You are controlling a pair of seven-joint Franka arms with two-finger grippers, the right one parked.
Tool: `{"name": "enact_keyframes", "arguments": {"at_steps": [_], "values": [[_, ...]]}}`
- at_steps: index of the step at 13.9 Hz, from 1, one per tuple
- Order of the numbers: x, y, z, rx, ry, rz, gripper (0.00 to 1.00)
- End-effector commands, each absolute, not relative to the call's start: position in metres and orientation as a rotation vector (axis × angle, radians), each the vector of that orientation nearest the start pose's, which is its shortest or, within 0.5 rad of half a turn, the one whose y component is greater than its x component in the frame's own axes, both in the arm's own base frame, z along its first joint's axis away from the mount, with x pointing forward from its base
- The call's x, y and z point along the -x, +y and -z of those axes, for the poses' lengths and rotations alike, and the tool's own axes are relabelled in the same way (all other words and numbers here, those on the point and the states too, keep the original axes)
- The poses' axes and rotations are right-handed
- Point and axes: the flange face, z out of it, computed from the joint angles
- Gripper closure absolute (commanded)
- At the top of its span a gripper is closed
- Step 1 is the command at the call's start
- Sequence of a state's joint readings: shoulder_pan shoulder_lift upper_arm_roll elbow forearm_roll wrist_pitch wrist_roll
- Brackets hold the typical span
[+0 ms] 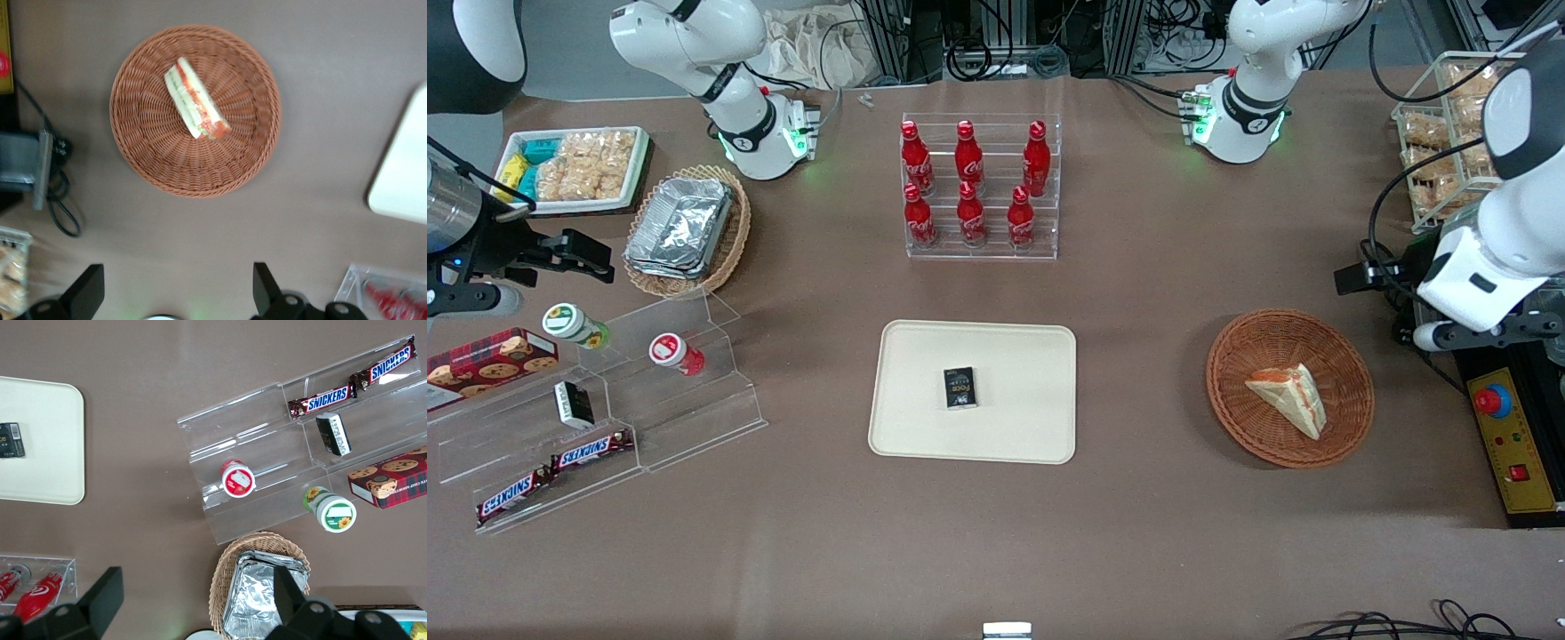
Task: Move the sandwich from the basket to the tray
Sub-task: 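Lower the open left gripper over the sandwich in the wicker basket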
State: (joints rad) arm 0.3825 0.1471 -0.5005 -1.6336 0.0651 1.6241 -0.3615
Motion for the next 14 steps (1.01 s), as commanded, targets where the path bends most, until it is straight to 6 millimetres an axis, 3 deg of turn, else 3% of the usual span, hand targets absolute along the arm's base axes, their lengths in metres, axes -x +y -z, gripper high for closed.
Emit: {"name": "enact_keyframes", "arguments": {"at_steps": [1, 3, 5, 6, 10, 12, 14], "values": [[-0.584, -0.05, -0.451, 2.948, -0.735, -0.137, 0.0], [-0.578, -0.052, -0.402, 2.896, -0.893, -0.048, 0.0], [-0.583, -0.043, -0.369, 2.909, -0.971, -0.031, 0.0], [-0.588, -0.026, -0.356, 2.902, -1.015, -0.042, 0.0], [-0.603, -0.011, -0.307, 2.891, -1.131, -0.009, 0.01], [-0.605, -0.013, -0.285, 2.843, -1.217, 0.002, 0.01], [-0.604, -0.017, -0.275, 2.81, -1.257, -0.004, 0.01]]}}
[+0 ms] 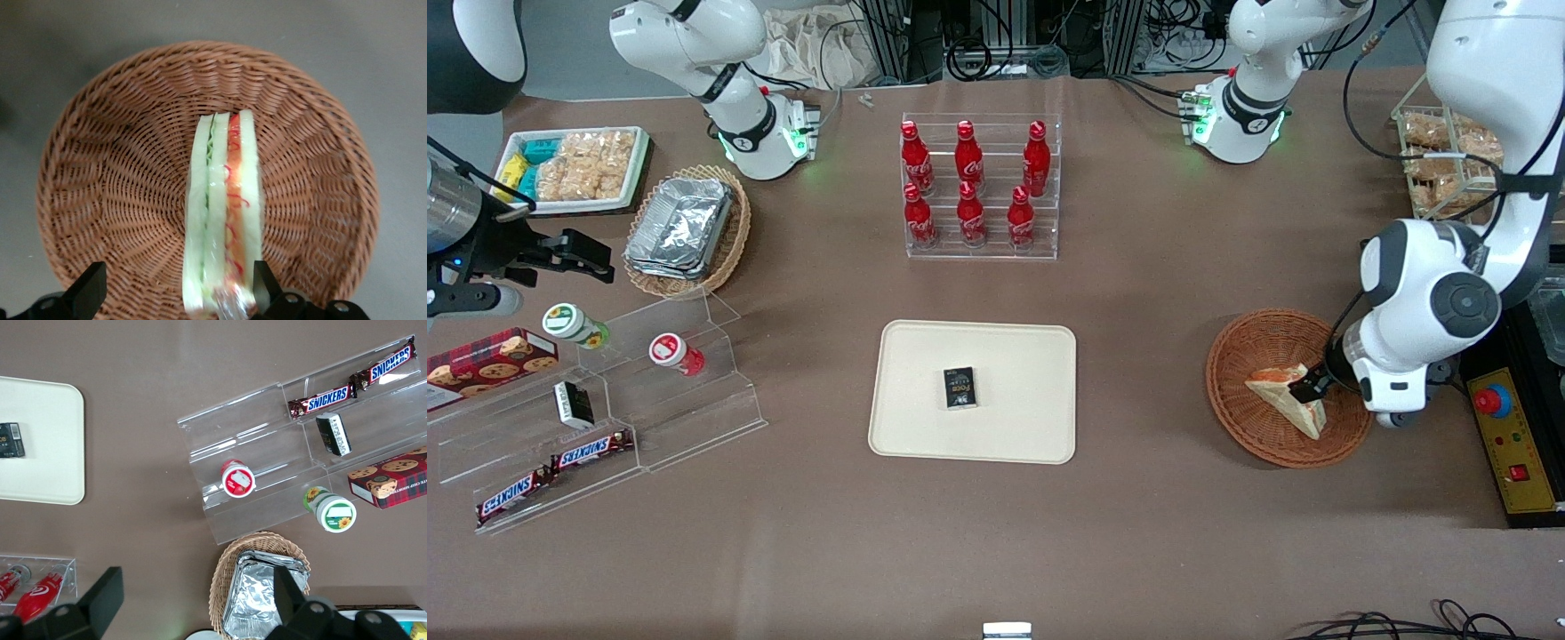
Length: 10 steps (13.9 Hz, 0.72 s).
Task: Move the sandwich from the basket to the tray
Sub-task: 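Close the left gripper on the wrapped sandwich's edge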
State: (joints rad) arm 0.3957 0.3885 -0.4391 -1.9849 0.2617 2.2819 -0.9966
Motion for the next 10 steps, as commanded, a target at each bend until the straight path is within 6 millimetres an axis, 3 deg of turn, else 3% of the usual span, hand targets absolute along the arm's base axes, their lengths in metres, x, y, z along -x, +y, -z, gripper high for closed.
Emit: {"name": "enact_keyframes", "arguments": {"at_steps": [1, 5, 10], "values": [[-0.604, -0.018, -0.271, 2.802, -1.275, -0.013, 0.01], [-0.605, -0.021, -0.273, 2.794, -1.282, -0.014, 0.01], [-0.631, -0.013, -0.317, 2.752, -1.316, -0.024, 0.01]]}}
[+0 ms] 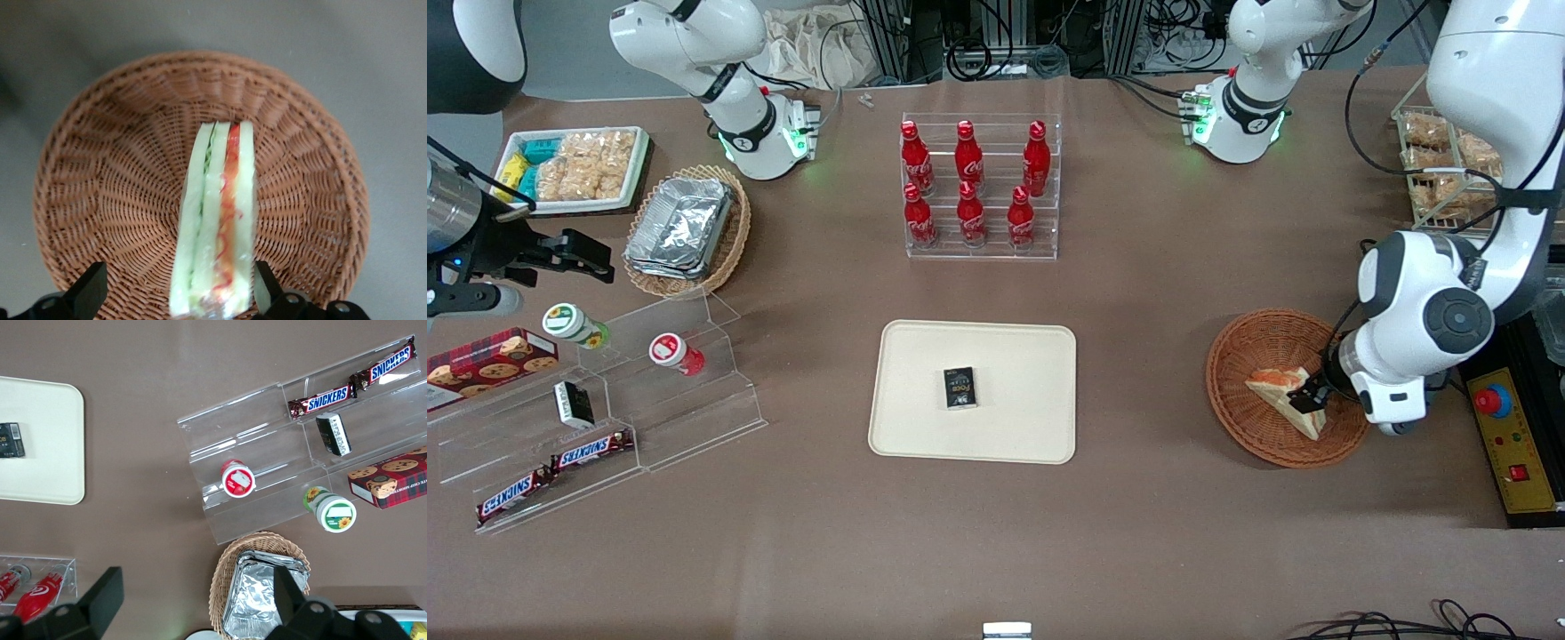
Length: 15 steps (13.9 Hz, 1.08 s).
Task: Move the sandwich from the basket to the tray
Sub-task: 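Close the left gripper on the wrapped sandwich's edge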
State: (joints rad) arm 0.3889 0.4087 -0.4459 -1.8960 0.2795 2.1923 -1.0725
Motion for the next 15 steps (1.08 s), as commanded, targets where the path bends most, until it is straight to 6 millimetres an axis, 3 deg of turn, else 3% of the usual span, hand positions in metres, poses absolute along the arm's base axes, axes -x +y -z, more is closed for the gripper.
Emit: {"name": "enact_keyframes", "arguments": {"at_steps": [1, 8, 13, 14, 15], "values": [[-0.631, -0.013, -0.316, 2.752, -1.324, -0.027, 0.01], [-0.634, -0.015, -0.274, 2.786, -1.35, -0.069, 0.01], [-0.622, -0.023, -0.242, 2.773, -1.403, -0.104, 0.01], [-0.622, -0.023, -0.242, 2.774, -1.4, -0.103, 0.03], [-0.623, -0.022, -0.244, 2.773, -1.399, -0.099, 0.26]]}}
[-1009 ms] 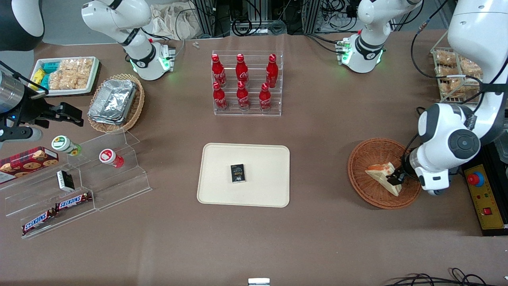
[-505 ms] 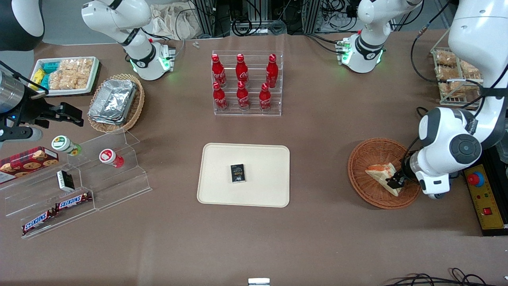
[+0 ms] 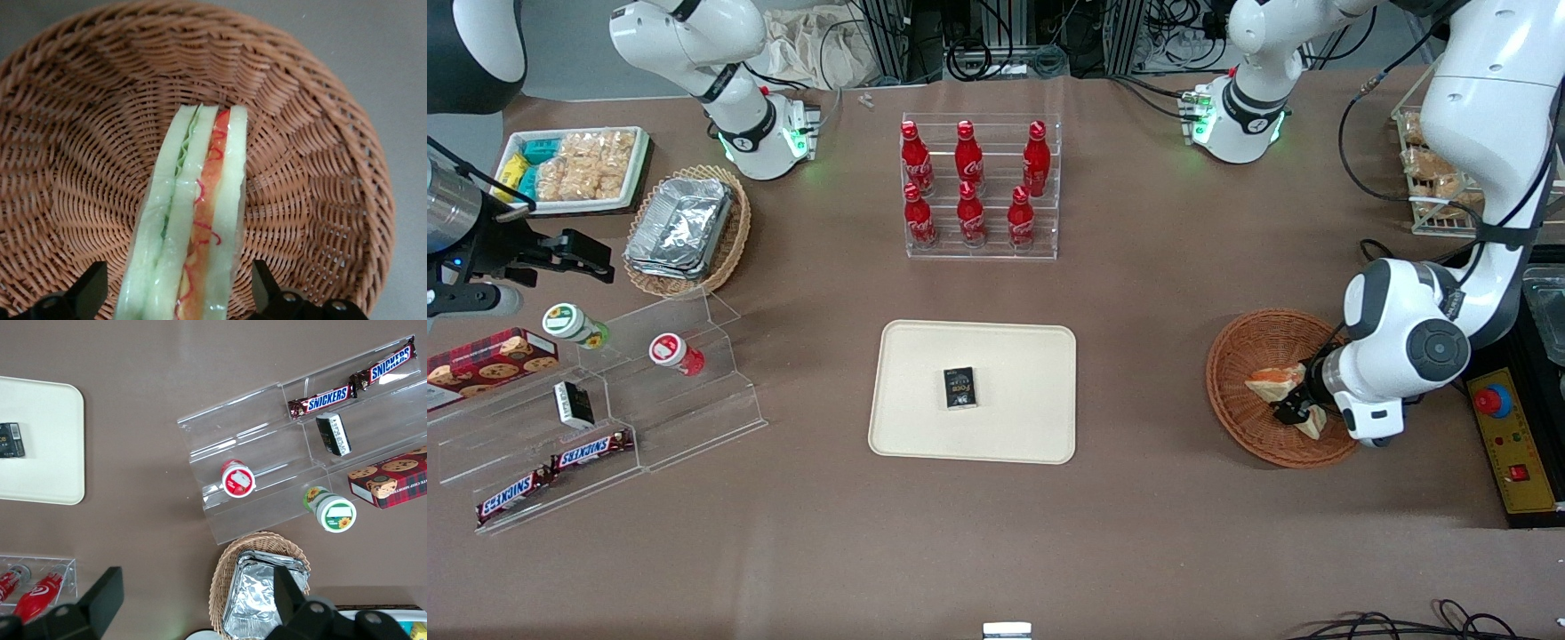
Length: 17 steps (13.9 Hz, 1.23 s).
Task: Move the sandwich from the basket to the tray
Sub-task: 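Lift the sandwich up out of the basket with the left gripper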
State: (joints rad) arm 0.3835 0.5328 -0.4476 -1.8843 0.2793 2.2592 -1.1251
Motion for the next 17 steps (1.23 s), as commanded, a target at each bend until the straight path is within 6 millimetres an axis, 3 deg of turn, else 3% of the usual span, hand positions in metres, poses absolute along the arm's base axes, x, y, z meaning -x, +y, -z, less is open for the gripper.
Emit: {"name": "enact_keyframes", "arguments": {"at_steps": [1, 3, 4, 8, 12, 15, 17], "values": [[-0.624, -0.024, -0.245, 2.772, -1.4, -0.099, 0.46], [-0.624, -0.027, -0.246, 2.78, -1.38, -0.096, 0.87], [-0.625, -0.033, -0.246, 2.784, -1.363, -0.088, 1.0], [-0.632, -0.04, -0.282, 2.784, -1.32, -0.043, 1.0], [-0.648, -0.065, -0.37, 2.843, -1.097, -0.062, 1.0], [-0.651, -0.111, -0.431, 2.915, -0.94, -0.109, 1.0], [-0.645, -0.158, -0.446, 2.986, -0.833, -0.104, 1.0]]}}
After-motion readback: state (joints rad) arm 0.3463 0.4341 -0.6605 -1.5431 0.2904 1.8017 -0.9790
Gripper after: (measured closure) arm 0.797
